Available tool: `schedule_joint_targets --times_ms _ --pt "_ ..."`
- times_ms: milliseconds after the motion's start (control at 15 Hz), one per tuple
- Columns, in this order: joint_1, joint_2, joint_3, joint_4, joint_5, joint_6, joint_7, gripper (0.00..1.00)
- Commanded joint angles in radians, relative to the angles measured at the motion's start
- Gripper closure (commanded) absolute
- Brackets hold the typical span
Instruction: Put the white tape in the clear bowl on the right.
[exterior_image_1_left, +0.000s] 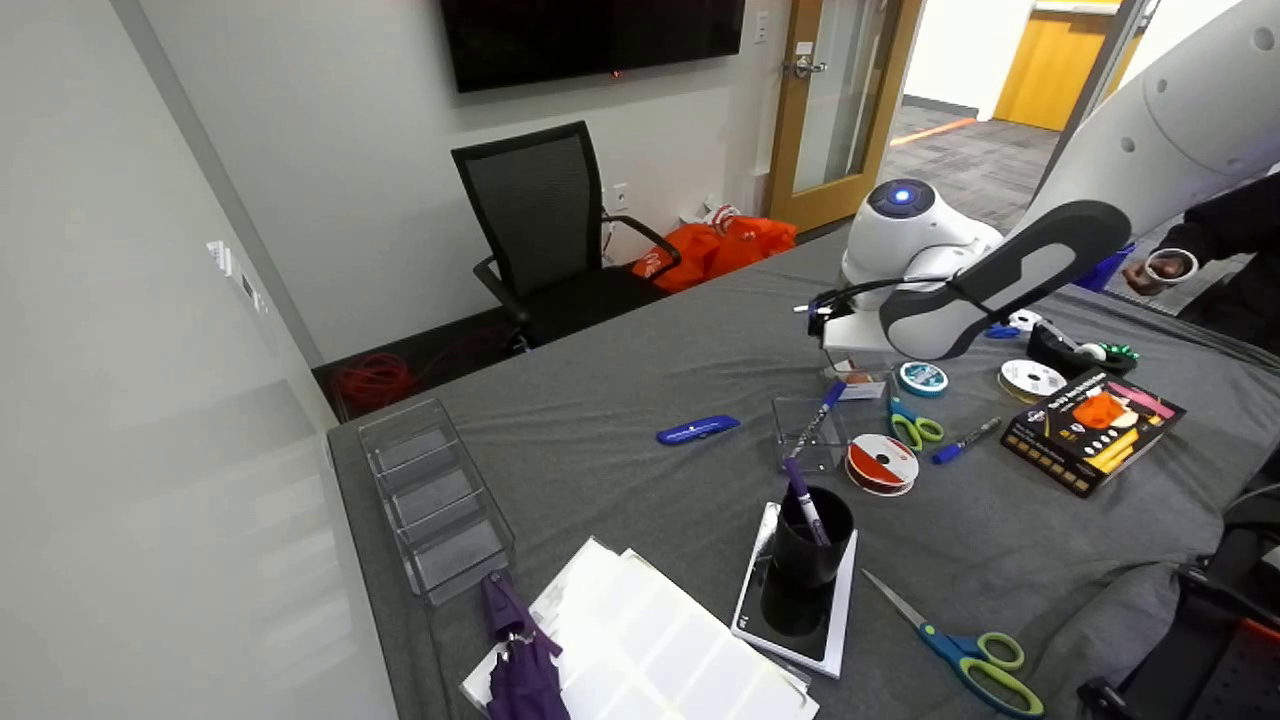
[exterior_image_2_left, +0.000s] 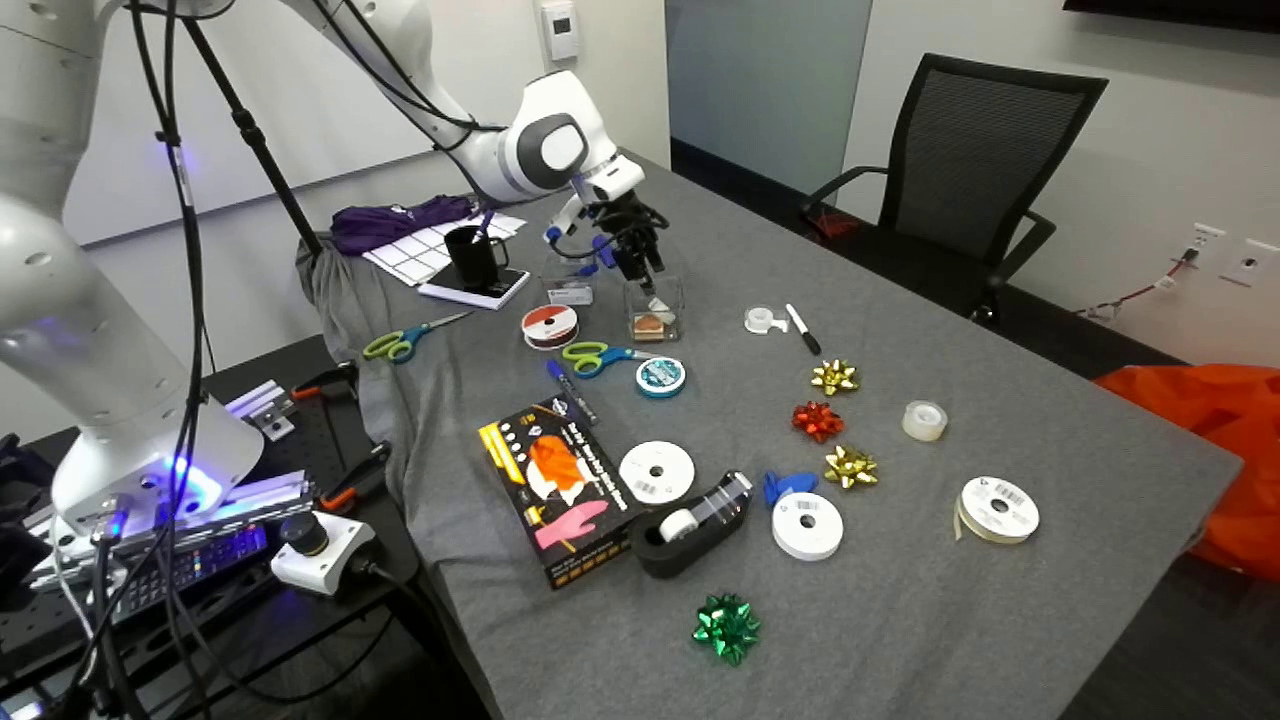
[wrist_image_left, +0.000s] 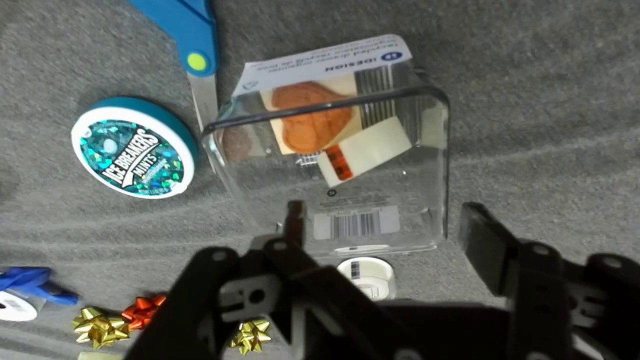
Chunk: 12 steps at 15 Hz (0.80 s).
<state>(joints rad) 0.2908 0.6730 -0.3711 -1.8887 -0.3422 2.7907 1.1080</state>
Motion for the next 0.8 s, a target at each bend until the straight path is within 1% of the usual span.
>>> schedule_joint_targets --times_ms 0,267,467,667,733 --pt "0.025 0.002 -0.02 0.004 0.007 -0.022 0.0 0.0" --pt "0.017 -0.047 0.005 -0.043 0.011 -0.009 -0.038 0.0" --pt "0.005 -0.123 0.039 -0.109 0.014 0.0 -0.089 0.0" --pt "-0.028 -0.223 0.096 -0.184 0.035 -0.019 -0.186 0.0" --pt "-0.047 -0.26 0.126 -0.21 0.056 -0.041 -0.234 0.0"
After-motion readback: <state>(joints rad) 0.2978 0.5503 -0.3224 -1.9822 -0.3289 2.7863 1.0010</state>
